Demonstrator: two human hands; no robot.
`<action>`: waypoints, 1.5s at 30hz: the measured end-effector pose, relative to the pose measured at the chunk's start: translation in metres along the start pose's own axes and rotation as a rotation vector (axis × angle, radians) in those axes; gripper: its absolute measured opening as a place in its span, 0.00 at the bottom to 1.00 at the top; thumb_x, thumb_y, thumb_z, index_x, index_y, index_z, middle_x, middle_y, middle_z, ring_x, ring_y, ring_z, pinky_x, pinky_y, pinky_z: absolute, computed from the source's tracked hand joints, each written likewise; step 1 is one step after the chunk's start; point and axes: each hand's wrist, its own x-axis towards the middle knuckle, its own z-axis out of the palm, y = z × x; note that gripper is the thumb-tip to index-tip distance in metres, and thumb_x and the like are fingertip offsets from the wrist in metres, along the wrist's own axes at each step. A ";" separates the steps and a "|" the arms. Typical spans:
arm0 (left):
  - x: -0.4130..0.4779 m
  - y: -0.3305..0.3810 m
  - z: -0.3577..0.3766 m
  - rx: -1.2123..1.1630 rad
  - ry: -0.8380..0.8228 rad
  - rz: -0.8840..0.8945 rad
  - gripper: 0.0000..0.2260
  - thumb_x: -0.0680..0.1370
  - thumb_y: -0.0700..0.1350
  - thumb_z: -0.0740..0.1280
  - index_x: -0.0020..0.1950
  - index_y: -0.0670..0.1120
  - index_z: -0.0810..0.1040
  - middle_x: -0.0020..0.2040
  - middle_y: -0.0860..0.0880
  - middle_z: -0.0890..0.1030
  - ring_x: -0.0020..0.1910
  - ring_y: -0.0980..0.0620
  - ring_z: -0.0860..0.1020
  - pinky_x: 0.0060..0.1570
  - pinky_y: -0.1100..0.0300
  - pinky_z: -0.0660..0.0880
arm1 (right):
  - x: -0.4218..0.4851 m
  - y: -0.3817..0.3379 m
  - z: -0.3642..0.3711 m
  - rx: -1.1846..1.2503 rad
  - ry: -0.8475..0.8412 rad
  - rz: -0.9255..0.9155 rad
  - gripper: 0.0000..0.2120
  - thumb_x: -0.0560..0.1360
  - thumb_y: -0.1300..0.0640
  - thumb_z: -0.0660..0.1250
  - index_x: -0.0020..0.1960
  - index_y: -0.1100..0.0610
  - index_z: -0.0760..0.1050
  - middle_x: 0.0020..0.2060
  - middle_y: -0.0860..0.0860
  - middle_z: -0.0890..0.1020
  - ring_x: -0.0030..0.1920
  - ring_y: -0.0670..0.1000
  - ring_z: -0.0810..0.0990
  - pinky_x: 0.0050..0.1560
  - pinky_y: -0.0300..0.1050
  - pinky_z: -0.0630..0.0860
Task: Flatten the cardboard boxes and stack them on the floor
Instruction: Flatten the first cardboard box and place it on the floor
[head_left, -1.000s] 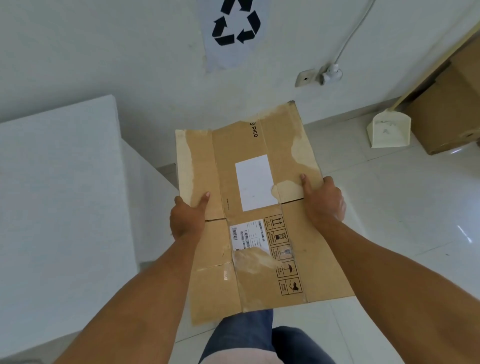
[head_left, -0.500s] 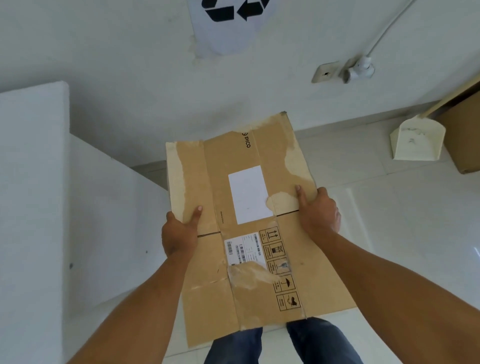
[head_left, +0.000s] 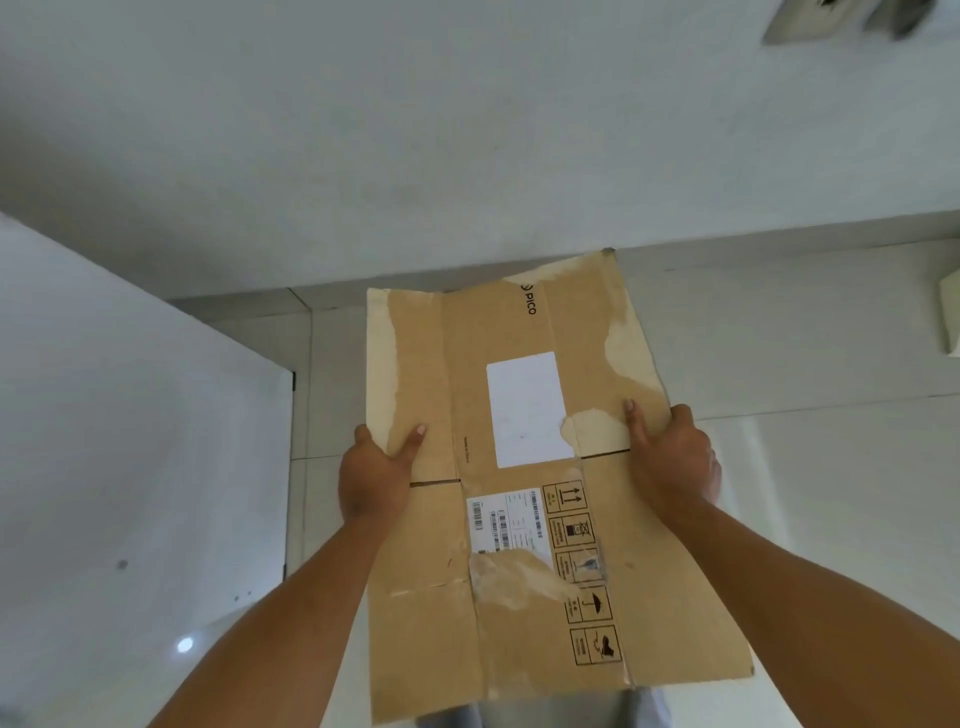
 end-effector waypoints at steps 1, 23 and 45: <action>0.006 -0.008 0.018 0.006 0.002 -0.006 0.35 0.71 0.74 0.65 0.58 0.43 0.72 0.48 0.45 0.81 0.46 0.43 0.81 0.41 0.47 0.82 | 0.008 0.008 0.017 -0.004 -0.003 -0.001 0.32 0.79 0.29 0.54 0.57 0.58 0.71 0.42 0.52 0.76 0.42 0.57 0.74 0.46 0.51 0.70; 0.099 -0.039 0.202 0.073 0.041 0.029 0.37 0.72 0.74 0.62 0.62 0.42 0.70 0.47 0.44 0.80 0.46 0.41 0.80 0.40 0.49 0.79 | 0.128 0.077 0.182 -0.003 0.025 -0.029 0.31 0.77 0.26 0.56 0.56 0.56 0.65 0.41 0.52 0.76 0.40 0.58 0.76 0.41 0.53 0.73; 0.123 -0.038 0.220 0.059 0.107 0.108 0.42 0.74 0.69 0.66 0.75 0.41 0.61 0.66 0.42 0.68 0.63 0.39 0.73 0.53 0.45 0.77 | 0.151 0.074 0.202 -0.039 0.067 -0.084 0.34 0.78 0.28 0.55 0.64 0.59 0.65 0.53 0.58 0.81 0.48 0.63 0.81 0.42 0.53 0.72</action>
